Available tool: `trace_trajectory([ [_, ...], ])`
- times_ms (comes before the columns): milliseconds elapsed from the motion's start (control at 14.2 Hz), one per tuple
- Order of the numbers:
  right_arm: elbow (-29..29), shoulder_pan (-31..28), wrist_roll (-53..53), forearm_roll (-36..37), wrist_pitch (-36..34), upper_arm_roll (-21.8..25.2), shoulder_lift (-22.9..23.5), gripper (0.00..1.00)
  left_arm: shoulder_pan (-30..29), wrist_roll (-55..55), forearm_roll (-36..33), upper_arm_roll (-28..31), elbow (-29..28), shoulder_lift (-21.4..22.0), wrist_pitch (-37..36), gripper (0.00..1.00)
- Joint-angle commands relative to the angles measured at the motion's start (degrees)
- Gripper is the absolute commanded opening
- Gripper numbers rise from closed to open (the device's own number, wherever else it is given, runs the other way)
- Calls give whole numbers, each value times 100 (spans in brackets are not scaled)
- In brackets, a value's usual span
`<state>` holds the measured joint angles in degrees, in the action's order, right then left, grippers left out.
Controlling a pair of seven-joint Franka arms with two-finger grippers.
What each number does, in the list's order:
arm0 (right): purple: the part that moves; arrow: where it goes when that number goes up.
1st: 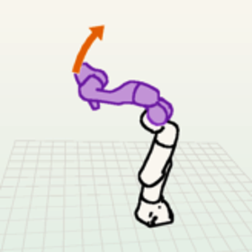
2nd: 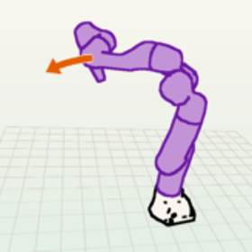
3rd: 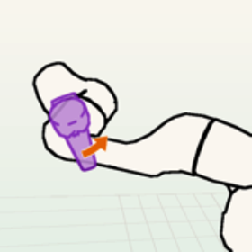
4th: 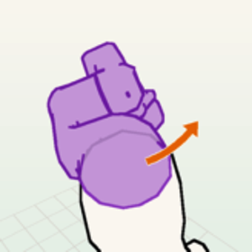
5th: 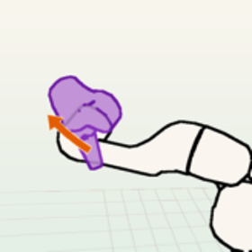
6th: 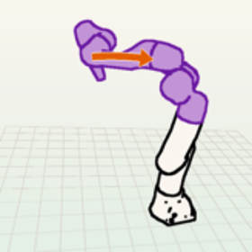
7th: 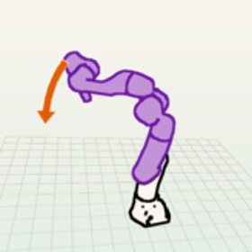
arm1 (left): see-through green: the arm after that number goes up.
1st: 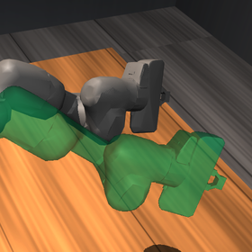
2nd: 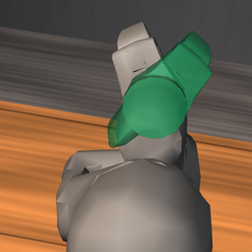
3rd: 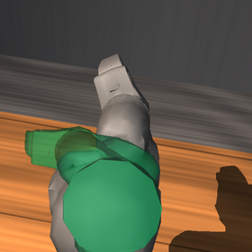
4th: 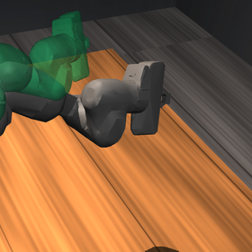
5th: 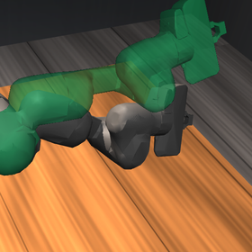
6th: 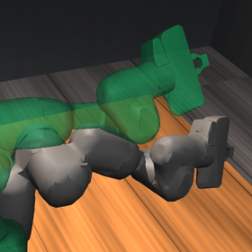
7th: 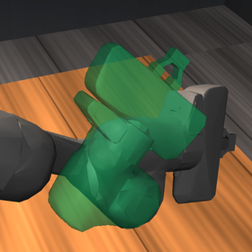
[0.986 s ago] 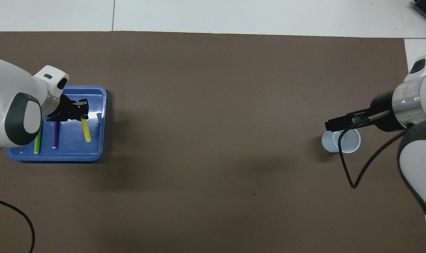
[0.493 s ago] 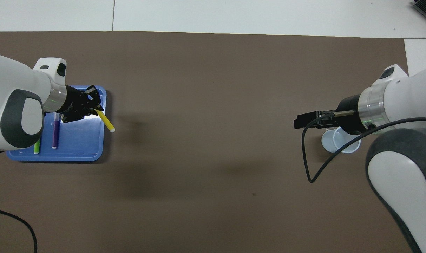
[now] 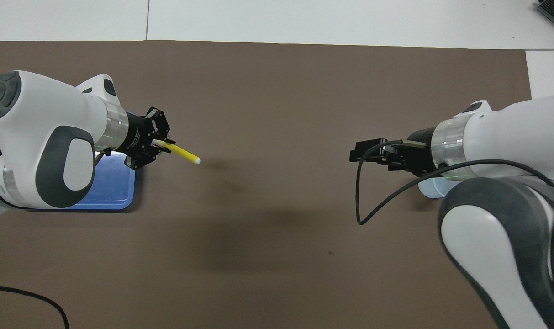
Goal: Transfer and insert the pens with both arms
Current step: 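Carry the yellow pen toward center while the right gripper approaches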
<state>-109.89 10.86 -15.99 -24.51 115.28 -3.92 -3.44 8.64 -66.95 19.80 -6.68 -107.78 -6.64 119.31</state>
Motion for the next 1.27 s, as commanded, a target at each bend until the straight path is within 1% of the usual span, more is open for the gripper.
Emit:
trace_trajectory([
  [0,-261,145,-456,-343,390,5,-52,100,50,-292,750,79,-199,330,-57,0],
  [141,-270,145,-704,-422,390,5,-8,100,59,-240,1305,79,-436,497,4,0],
  [282,-305,206,-765,-685,407,5,36,100,225,-248,1587,79,-603,576,179,0],
  [352,-305,328,-1018,-904,512,5,71,100,235,-239,1832,79,-760,646,302,0],
  [423,-305,381,-1412,-1089,861,5,107,100,304,-231,2026,79,-936,760,460,0],
  [634,-296,1074,-2362,-1196,1784,5,282,100,682,-239,2448,79,-1411,1059,865,0],
  [775,-296,1461,-2689,-1196,2277,5,449,100,692,-239,2809,79,-1771,1331,1050,0],
  [915,-296,1822,-2857,-1205,2481,5,555,100,683,-248,2907,79,-1826,1411,1042,0],
  [1056,-270,1946,-2884,-1205,2578,5,678,100,683,-266,2925,79,-1843,1438,1042,0],
  [1197,-261,2183,-3338,-1214,2998,5,775,100,683,-257,3126,88,-1913,1482,1059,0],
])
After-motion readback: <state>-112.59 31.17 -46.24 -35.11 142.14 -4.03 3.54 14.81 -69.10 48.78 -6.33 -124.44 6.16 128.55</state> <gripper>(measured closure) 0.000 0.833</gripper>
